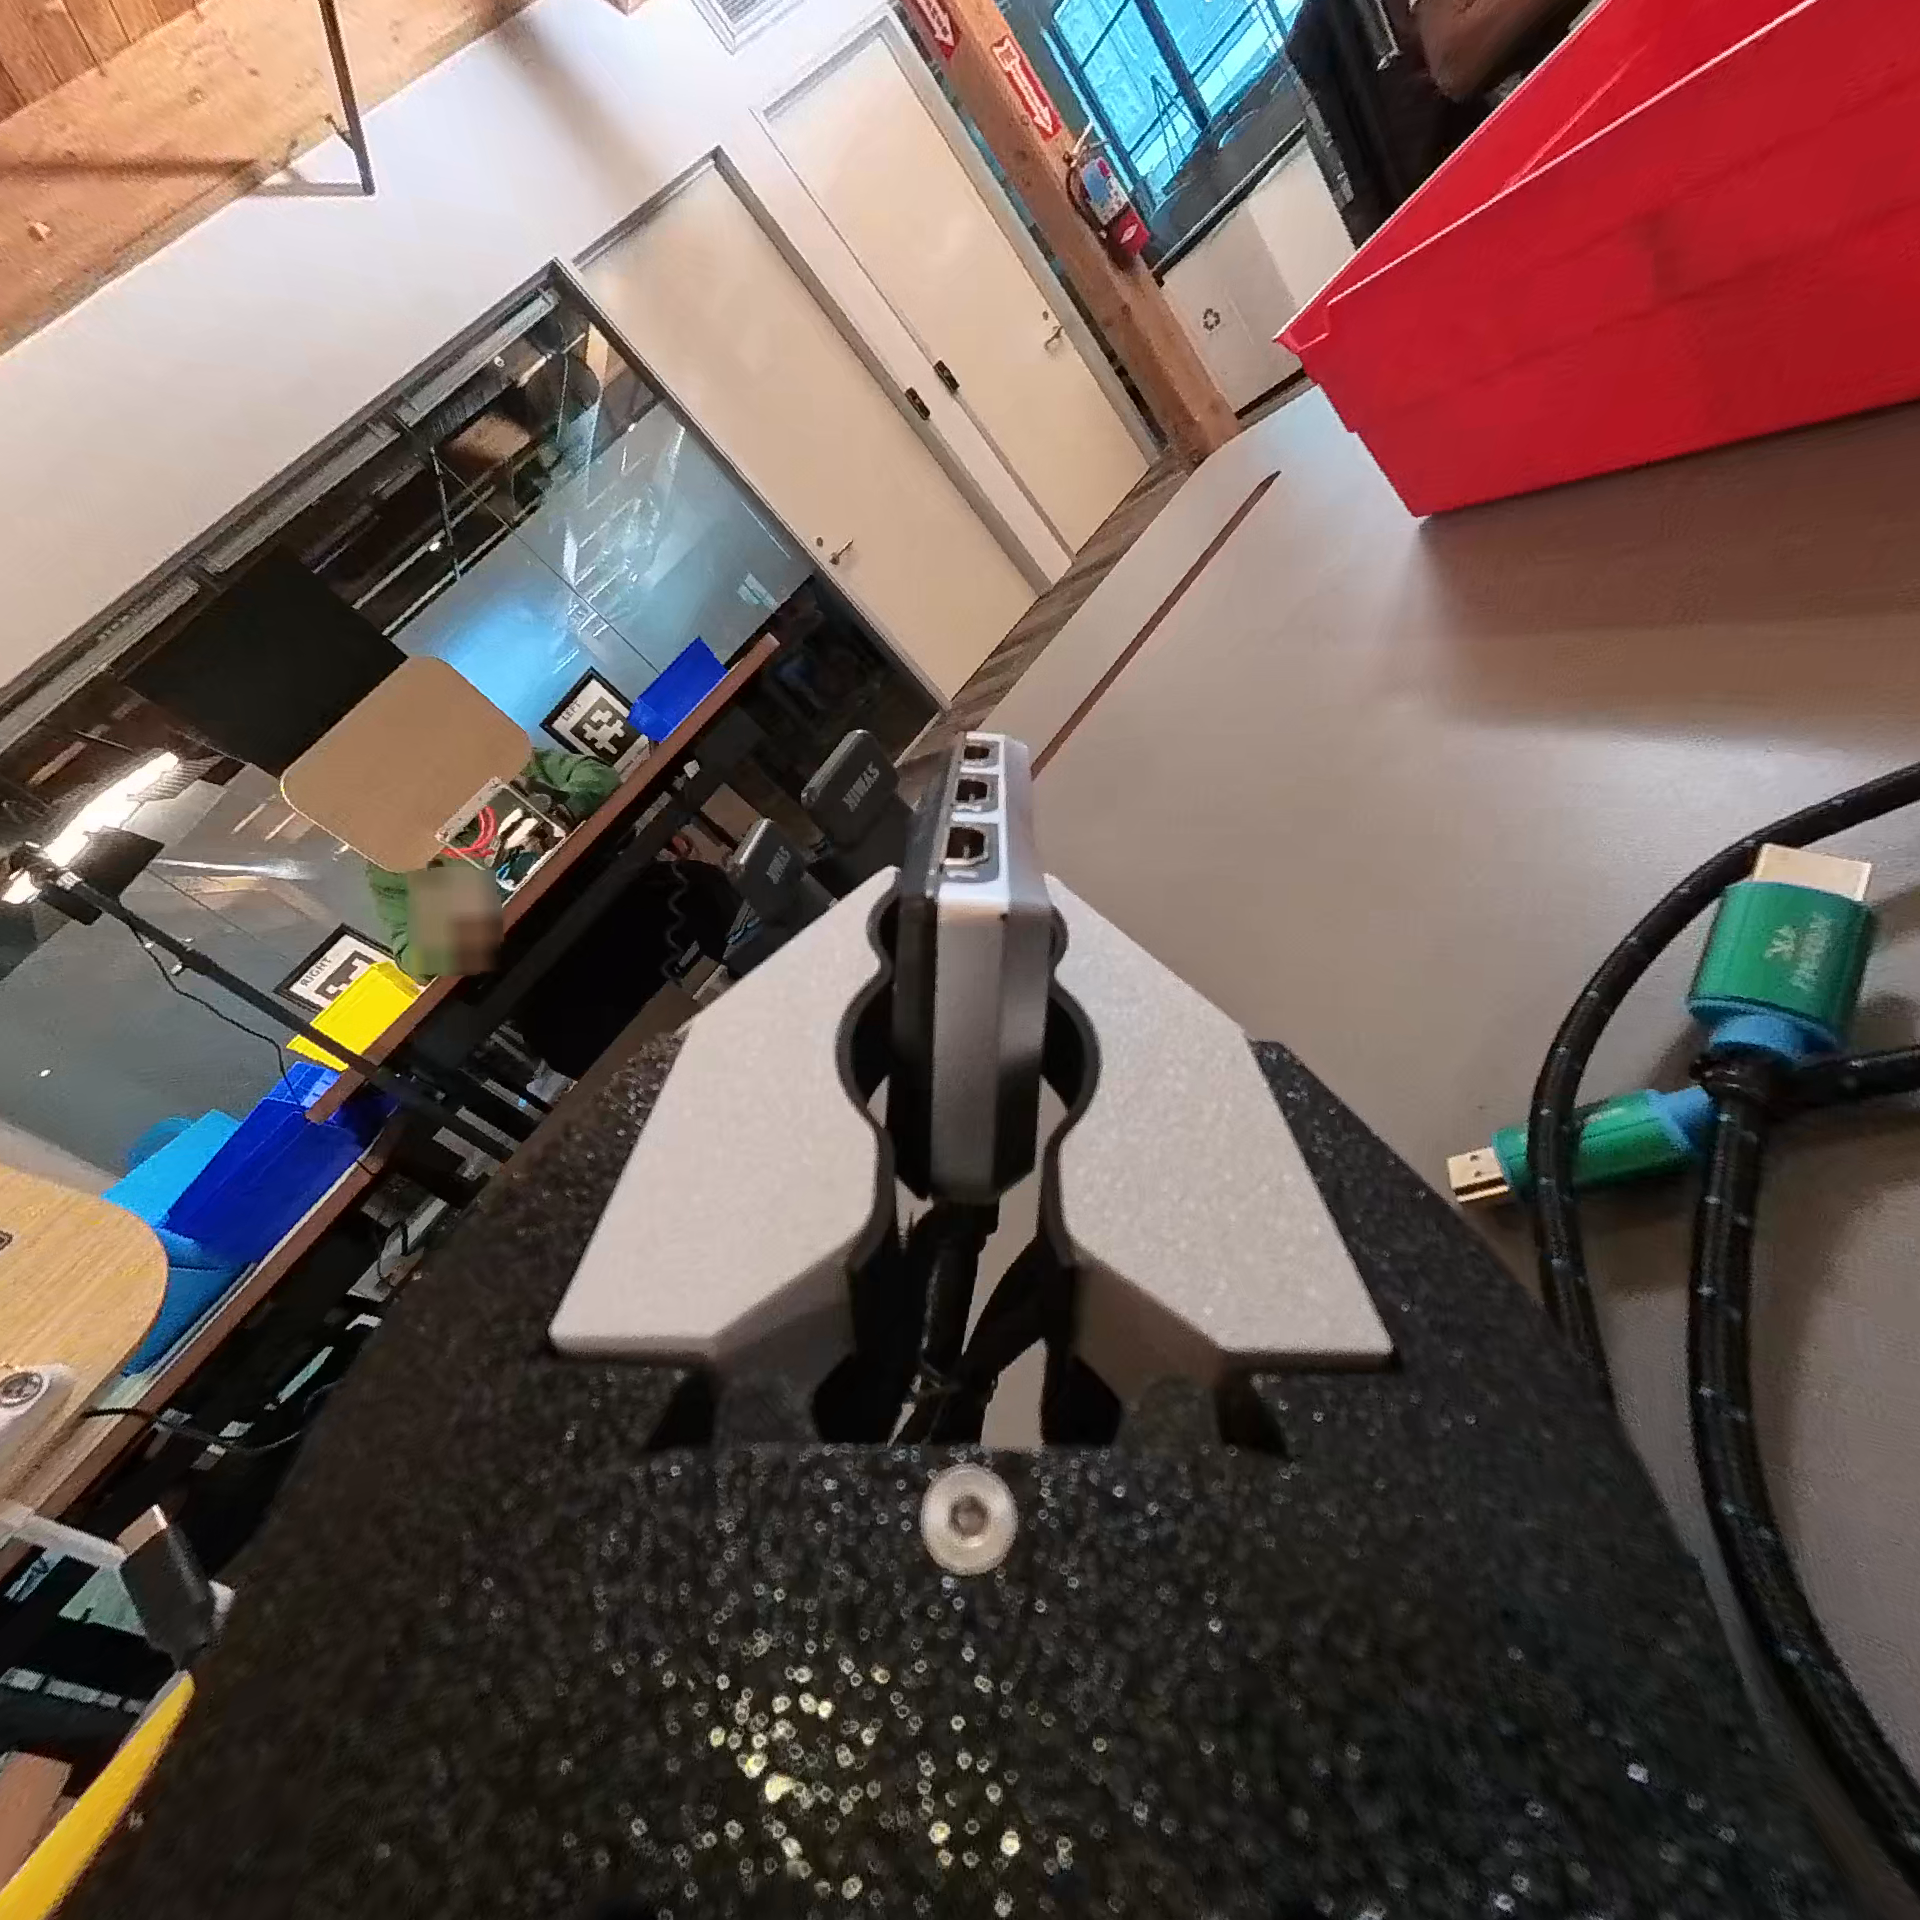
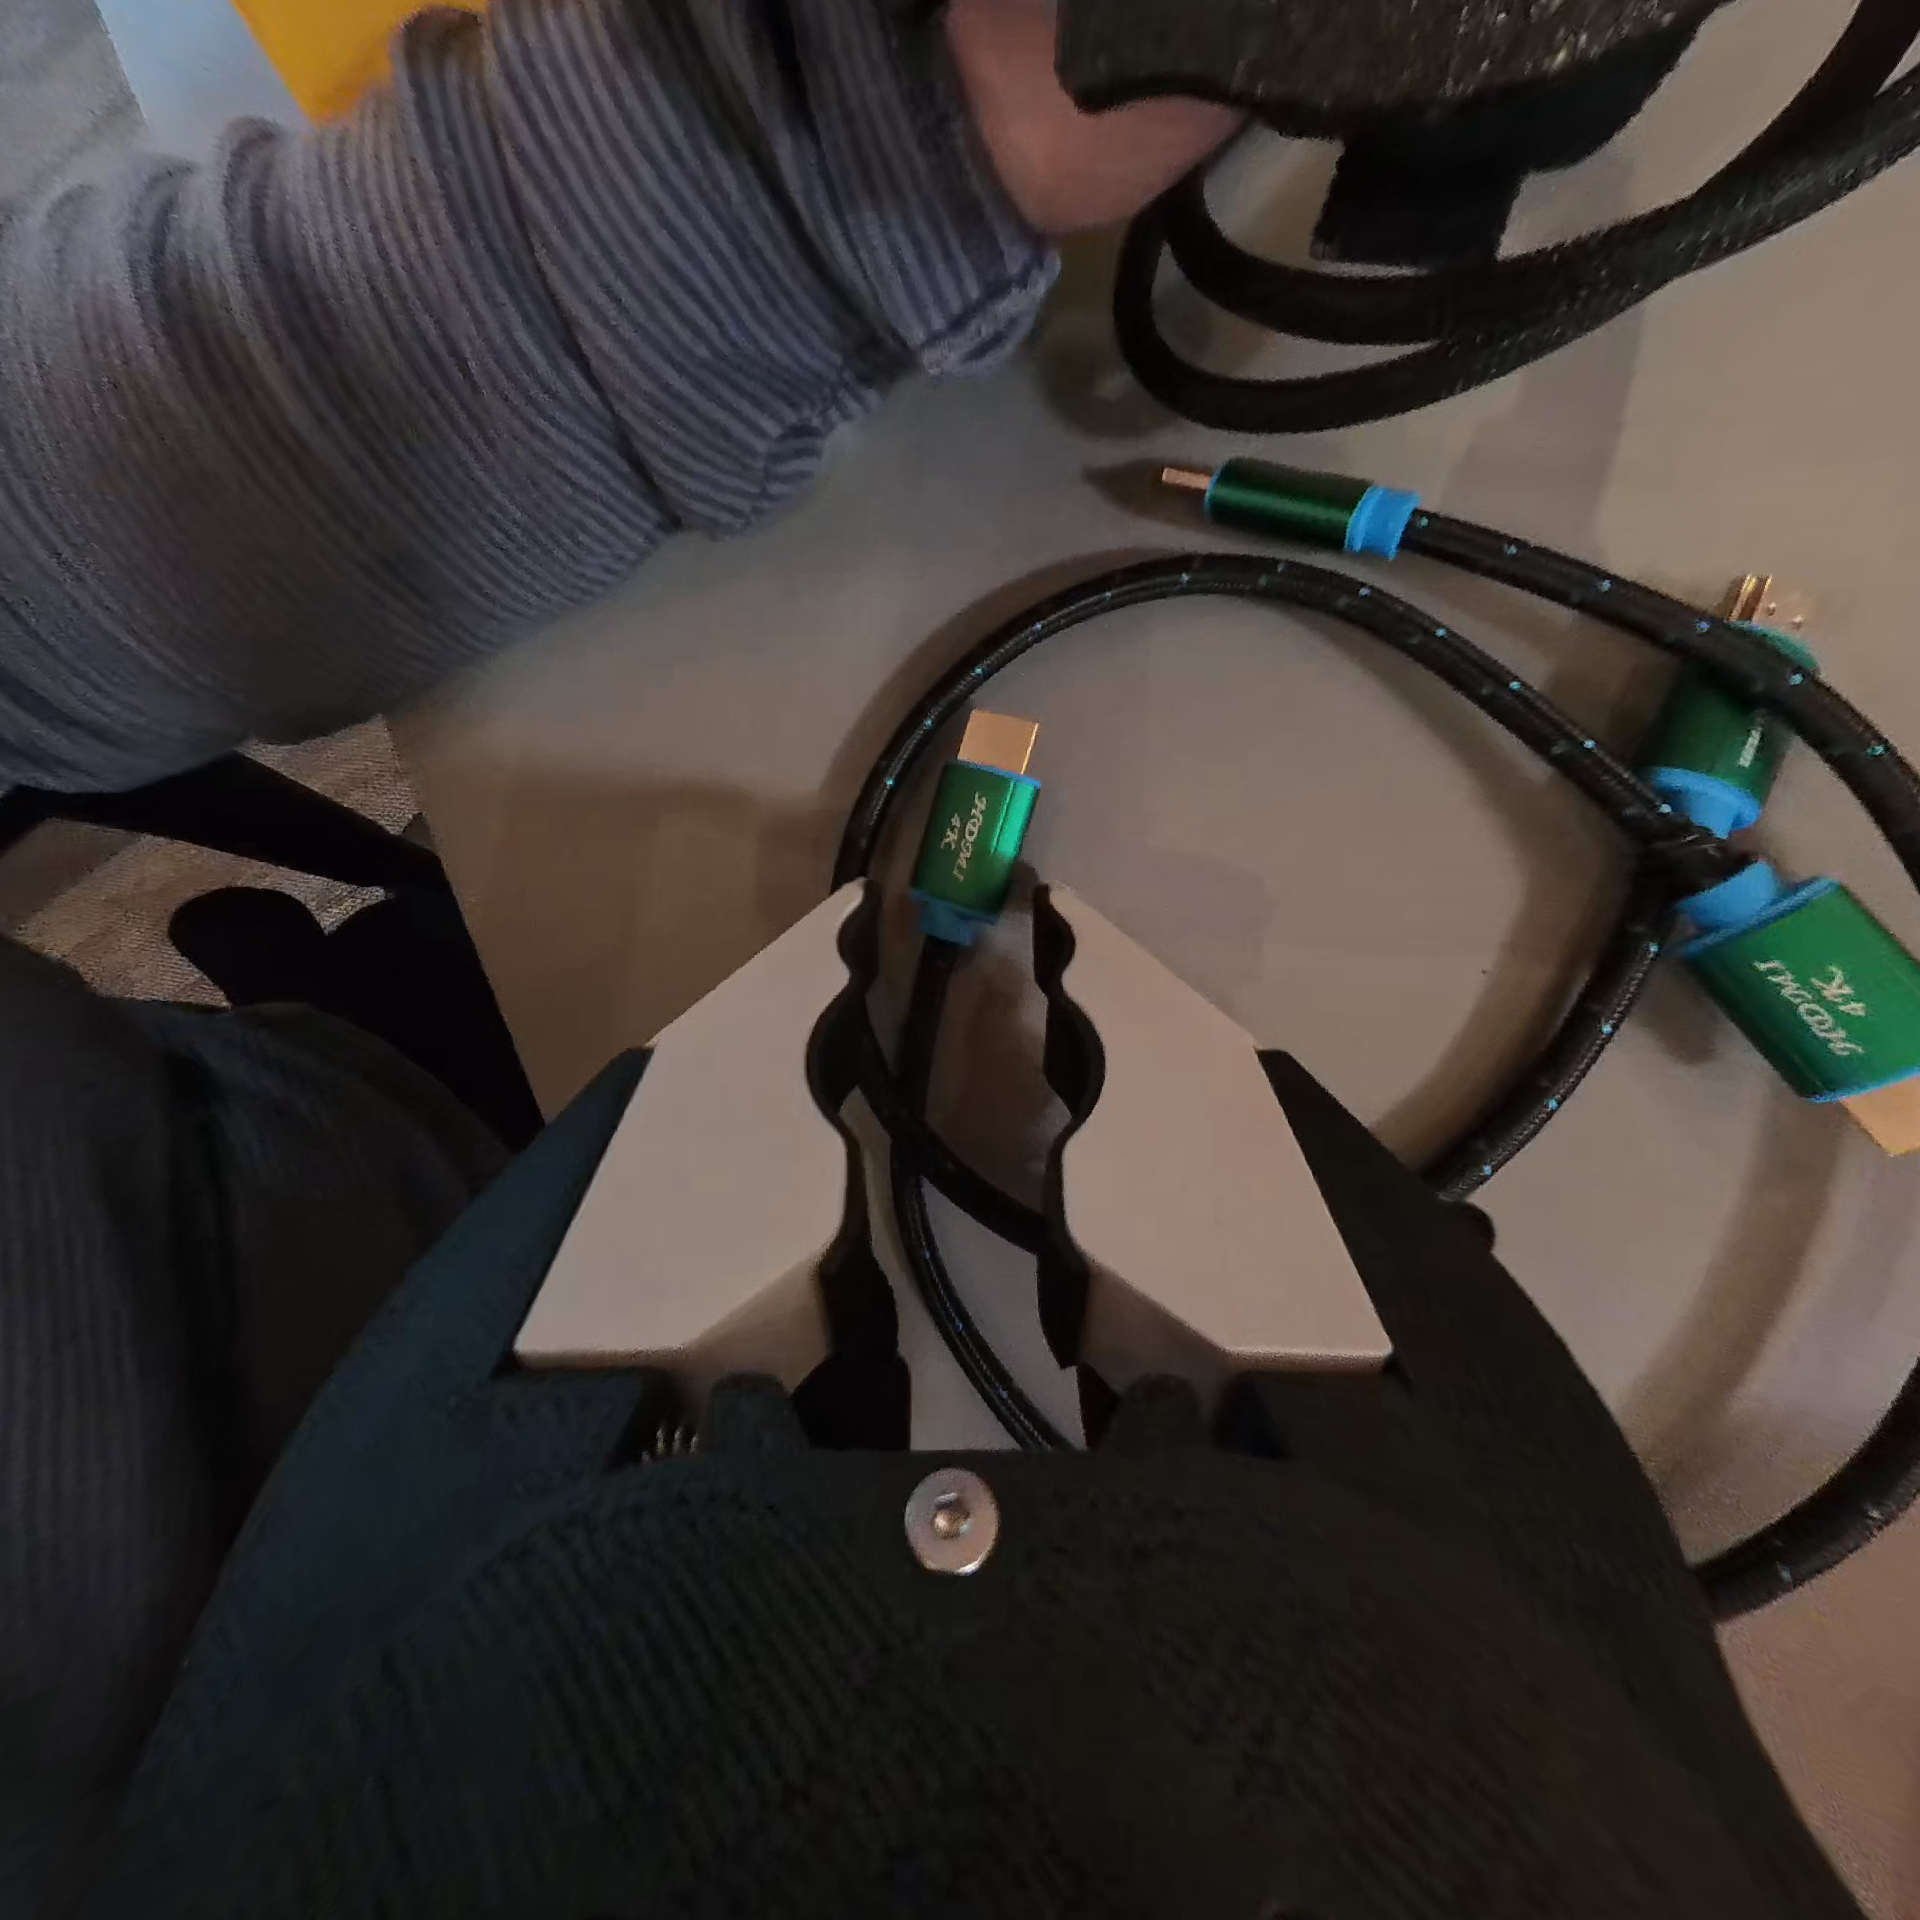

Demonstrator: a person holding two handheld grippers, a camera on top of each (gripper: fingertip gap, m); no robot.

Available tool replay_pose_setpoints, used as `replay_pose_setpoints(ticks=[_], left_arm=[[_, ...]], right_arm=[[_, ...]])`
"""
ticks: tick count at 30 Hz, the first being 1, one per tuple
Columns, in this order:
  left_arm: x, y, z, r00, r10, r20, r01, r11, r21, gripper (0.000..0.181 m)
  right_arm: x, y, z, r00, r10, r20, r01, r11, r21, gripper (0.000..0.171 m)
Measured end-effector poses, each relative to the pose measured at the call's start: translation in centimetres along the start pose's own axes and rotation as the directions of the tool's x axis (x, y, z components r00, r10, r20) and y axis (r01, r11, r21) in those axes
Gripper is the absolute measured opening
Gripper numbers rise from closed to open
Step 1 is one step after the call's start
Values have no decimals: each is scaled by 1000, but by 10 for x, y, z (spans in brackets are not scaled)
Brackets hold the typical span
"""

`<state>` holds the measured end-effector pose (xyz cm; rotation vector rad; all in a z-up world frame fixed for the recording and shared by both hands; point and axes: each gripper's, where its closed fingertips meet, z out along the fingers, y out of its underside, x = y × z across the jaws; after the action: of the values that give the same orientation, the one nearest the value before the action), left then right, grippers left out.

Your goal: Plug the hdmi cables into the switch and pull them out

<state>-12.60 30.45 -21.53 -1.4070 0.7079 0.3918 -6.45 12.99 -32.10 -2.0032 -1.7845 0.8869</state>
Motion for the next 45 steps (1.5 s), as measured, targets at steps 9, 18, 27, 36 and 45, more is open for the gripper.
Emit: replay_pose_setpoints(ticks=[9, 18, 27, 36, 45], left_arm=[[-5, -6, -4, 1000, -22, 22, 21, 999, 43, 19], [10, -8, -2, 999, 31, -23, -29, 998, 52, 19], [15, -10, -5, 998, 60, -26, -58, 996, 66, 19], [58, -28, -25, 858, 513, -23, -501, 846, 184, 19], [81, -23, -38, 691, 722, 0, -699, 669, 252, 19]], right_arm=[[6, -2, -4, 998, -23, -64, 25, 999, 23, 18], [49, -28, -58, 945, -19, -327, 126, 943, 308, 17], [70, -38, -76, 852, -102, -514, 315, 883, 347, 17], [53, -30, -77, 999, 43, -11, -35, 914, 404, 17], [41, -12, -65, 962, 87, 260, -163, 944, 286, 17]])
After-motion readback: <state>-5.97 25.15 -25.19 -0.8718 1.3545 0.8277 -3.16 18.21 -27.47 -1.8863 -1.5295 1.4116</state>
